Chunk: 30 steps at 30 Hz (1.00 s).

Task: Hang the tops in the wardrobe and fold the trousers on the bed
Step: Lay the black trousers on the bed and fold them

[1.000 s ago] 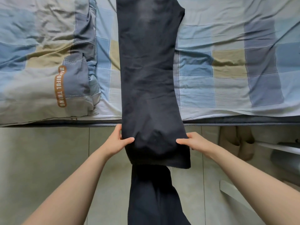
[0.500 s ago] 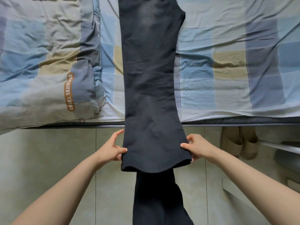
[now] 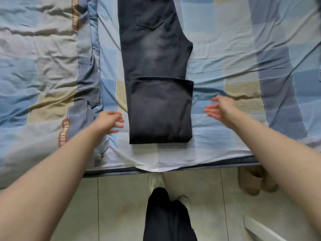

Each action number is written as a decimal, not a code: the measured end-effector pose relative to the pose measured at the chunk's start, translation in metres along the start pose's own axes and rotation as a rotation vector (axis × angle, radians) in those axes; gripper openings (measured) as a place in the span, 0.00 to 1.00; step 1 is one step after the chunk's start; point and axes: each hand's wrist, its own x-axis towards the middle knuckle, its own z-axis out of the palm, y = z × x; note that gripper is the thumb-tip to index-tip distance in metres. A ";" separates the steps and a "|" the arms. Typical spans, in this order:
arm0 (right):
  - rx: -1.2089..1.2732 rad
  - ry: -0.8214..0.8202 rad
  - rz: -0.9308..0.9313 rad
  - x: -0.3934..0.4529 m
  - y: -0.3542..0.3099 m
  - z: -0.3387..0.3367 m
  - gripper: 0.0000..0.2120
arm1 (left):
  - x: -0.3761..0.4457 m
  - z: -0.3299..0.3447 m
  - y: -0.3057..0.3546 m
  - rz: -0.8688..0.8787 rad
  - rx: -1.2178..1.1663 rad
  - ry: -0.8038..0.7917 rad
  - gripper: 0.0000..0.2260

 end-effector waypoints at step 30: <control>-0.397 0.013 0.008 0.005 0.152 0.053 0.12 | 0.007 0.053 -0.118 -0.109 0.360 0.189 0.10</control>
